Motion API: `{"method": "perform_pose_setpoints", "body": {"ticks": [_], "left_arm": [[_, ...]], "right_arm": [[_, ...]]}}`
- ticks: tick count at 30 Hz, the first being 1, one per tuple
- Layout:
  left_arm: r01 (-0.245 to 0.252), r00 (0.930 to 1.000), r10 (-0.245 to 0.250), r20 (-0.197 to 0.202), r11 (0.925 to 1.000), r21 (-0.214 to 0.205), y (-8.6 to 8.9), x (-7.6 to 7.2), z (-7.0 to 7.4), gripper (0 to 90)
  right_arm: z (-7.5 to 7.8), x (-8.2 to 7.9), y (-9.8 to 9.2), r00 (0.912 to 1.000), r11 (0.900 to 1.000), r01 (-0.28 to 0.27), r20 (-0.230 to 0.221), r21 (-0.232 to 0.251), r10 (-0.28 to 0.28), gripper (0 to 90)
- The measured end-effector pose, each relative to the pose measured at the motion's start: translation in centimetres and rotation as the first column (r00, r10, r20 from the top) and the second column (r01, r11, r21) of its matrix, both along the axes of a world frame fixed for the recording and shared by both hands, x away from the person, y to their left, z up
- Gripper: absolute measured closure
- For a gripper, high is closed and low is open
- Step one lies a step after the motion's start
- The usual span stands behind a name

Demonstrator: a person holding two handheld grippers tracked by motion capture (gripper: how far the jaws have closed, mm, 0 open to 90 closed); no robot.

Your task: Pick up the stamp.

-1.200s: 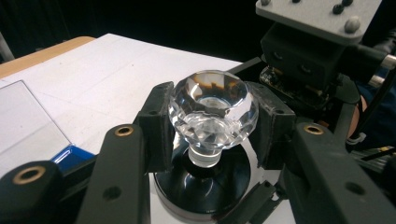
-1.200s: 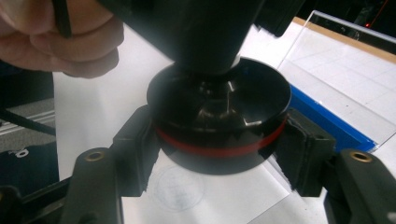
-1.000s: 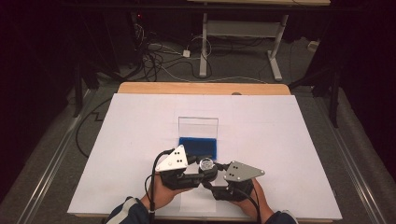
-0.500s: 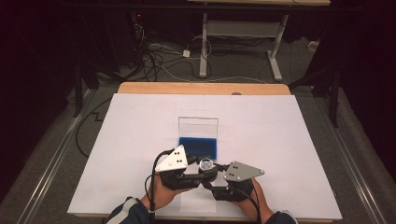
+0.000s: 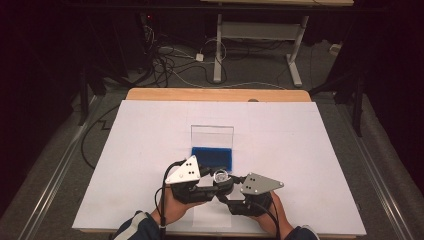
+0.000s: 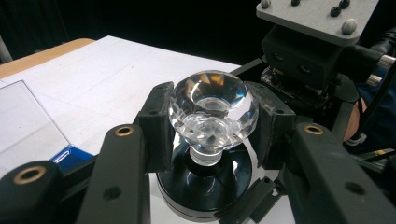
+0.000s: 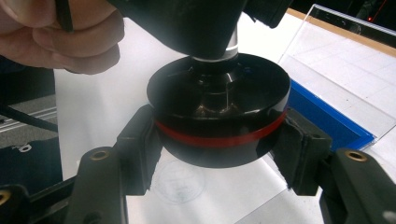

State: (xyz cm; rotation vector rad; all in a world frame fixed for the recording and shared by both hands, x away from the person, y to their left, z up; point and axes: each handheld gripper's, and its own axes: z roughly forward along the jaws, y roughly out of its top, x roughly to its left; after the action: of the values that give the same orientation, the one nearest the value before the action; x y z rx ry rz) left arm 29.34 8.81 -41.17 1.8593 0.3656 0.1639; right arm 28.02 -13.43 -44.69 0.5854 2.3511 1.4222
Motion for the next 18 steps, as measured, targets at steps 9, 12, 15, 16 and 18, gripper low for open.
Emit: {"method": "perform_pose_setpoints", "body": {"ticks": [9, 12, 15, 16, 18], "left_arm": [[0.002, 1.0000, -0.002, 0.000, 1.0000, -0.009, 0.07, 0.00, -0.06, 54.1], [0.001, 1.0000, -0.001, 0.001, 0.9999, -0.013, 0.11, 0.01, -0.10, 54.0], [0.001, 1.0000, 0.000, 0.003, 0.9999, -0.014, 0.11, -0.02, -0.09, 54.1], [0.000, 1.0000, 0.000, 0.004, 0.9999, -0.014, 0.12, -0.02, -0.10, 54.1], [0.000, 1.0000, 0.000, 0.003, 0.9999, -0.014, 0.12, -0.01, -0.12, 54.0]], "right_arm": [[0.02, -0.05, -0.02, 1.0000, 1.0000, -0.002, -0.001, 0.001, 0.002, 39.1], [0.02, -0.07, -0.03, 1.0000, 1.0000, -0.001, -0.001, 0.001, 0.001, 39.2], [0.01, -0.10, -0.05, 1.0000, 1.0000, 0.000, -0.001, 0.003, 0.000, 39.2], [0.01, -0.10, -0.05, 1.0000, 1.0000, 0.000, -0.001, 0.003, 0.000, 39.2], [-0.03, -0.08, -0.05, 1.0000, 1.0000, -0.002, -0.001, 0.003, 0.002, 39.2]]}}
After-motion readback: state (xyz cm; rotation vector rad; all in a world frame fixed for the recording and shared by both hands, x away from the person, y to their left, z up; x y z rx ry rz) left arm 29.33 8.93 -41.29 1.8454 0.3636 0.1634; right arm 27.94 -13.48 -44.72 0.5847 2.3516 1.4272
